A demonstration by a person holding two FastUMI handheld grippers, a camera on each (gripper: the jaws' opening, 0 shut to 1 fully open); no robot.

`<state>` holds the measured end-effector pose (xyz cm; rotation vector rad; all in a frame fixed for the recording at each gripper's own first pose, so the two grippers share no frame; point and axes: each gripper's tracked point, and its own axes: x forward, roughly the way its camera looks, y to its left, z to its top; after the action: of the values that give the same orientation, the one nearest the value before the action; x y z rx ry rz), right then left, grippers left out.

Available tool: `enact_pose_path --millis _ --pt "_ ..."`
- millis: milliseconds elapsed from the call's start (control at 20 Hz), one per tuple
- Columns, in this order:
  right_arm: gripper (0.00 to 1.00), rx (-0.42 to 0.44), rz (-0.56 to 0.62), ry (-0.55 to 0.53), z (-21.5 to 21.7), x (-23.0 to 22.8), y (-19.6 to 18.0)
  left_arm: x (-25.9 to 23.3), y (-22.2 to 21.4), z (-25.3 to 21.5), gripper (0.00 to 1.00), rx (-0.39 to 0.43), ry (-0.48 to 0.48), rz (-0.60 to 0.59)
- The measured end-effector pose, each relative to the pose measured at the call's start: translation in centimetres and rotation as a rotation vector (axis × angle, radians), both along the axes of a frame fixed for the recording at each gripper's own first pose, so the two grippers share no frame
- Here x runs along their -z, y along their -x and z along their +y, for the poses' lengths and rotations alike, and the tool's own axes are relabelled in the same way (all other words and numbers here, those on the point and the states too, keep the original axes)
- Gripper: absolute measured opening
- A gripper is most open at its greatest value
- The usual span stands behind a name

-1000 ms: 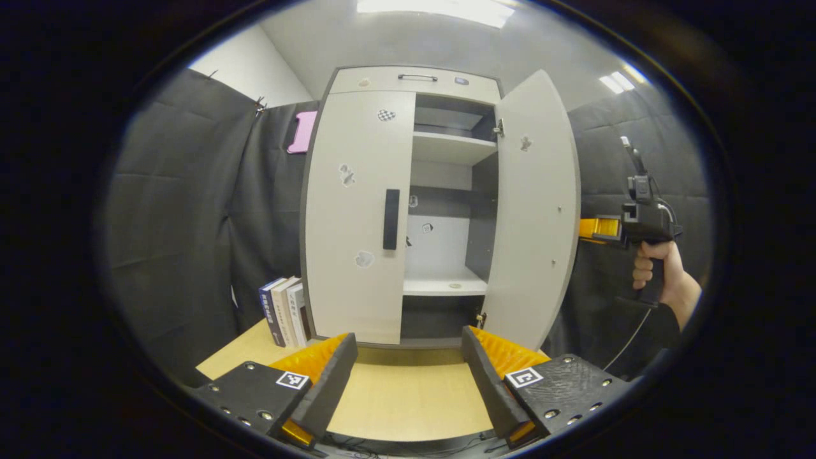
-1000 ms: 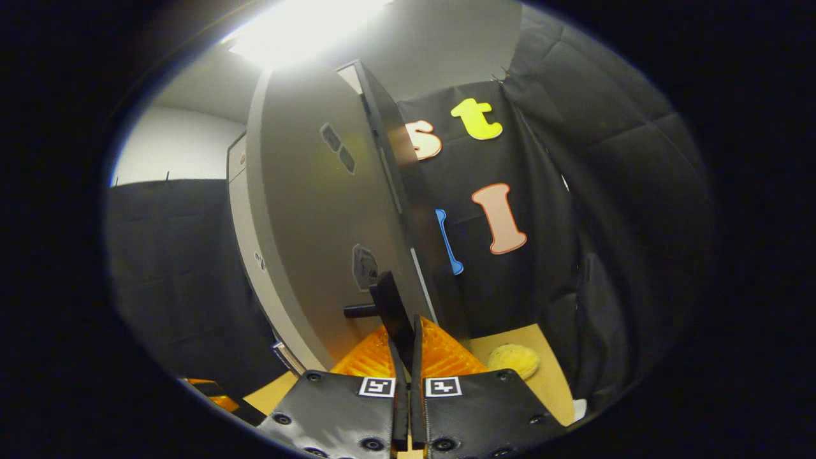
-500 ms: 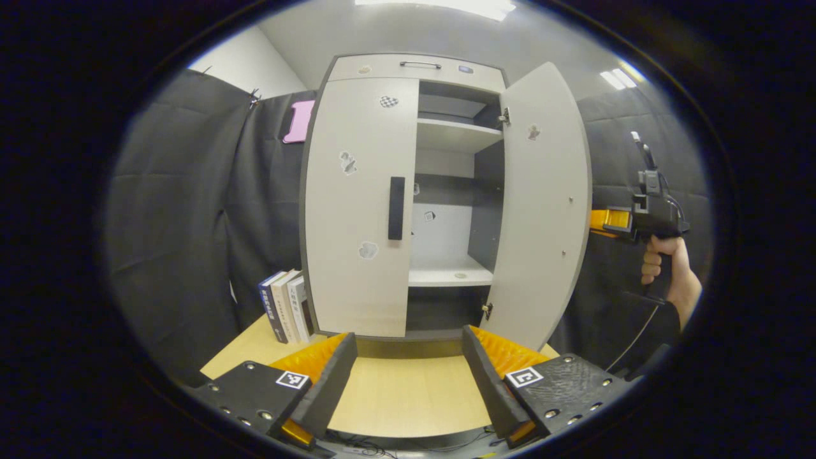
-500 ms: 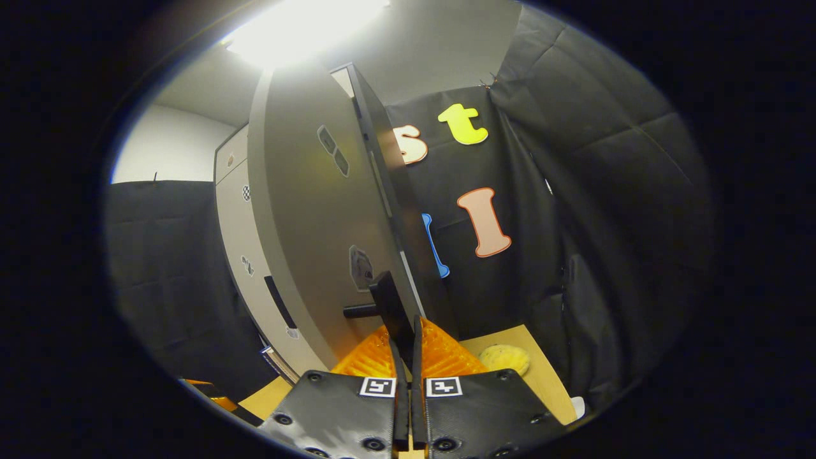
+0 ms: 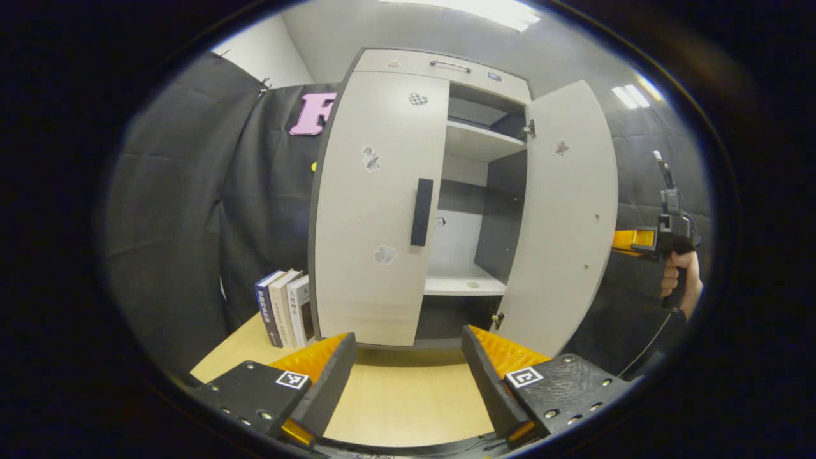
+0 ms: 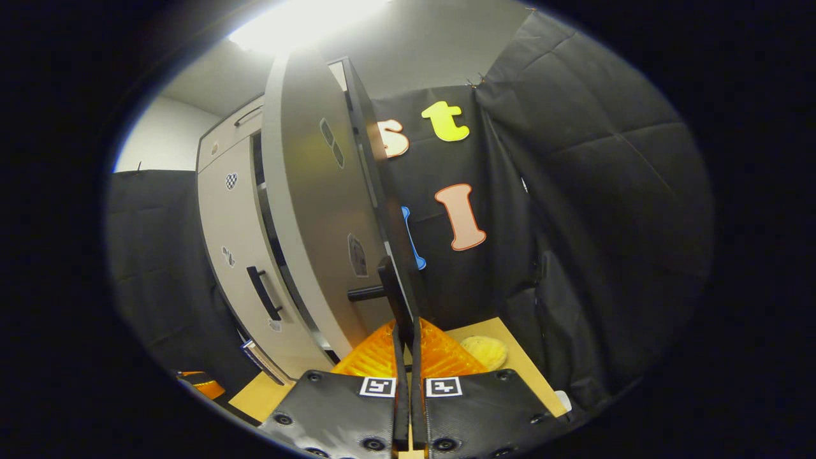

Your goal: Open the right door of the double-door shoe cabinet with the right hand, and open the left door with the left hand.

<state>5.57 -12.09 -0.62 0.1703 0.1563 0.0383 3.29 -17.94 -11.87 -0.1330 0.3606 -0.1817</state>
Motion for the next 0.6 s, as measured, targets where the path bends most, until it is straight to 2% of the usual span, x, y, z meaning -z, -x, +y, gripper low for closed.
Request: enact_pose_path --millis 50,100,350,450,600 --pt "0.0 0.011 0.009 0.002 0.1 0.1 0.1 0.7 -0.4 0.6 0.96 0.009 -0.001 0.012" --pt "0.03 0.027 0.011 0.007 0.1 0.0 0.2 1.4 -0.8 1.3 0.95 0.013 -0.009 0.022" --pt "0.03 0.099 0.027 0.035 0.0 0.3 2.1 2.7 -3.2 3.7 0.95 0.046 -0.004 0.019" --pt "0.0 0.149 0.032 0.042 -1.6 0.4 3.7 3.2 -4.6 4.2 0.96 0.055 0.001 0.018" --pt "0.02 0.243 0.037 0.031 -5.2 0.5 5.6 2.6 -7.2 3.9 0.96 0.069 -0.018 -0.009"
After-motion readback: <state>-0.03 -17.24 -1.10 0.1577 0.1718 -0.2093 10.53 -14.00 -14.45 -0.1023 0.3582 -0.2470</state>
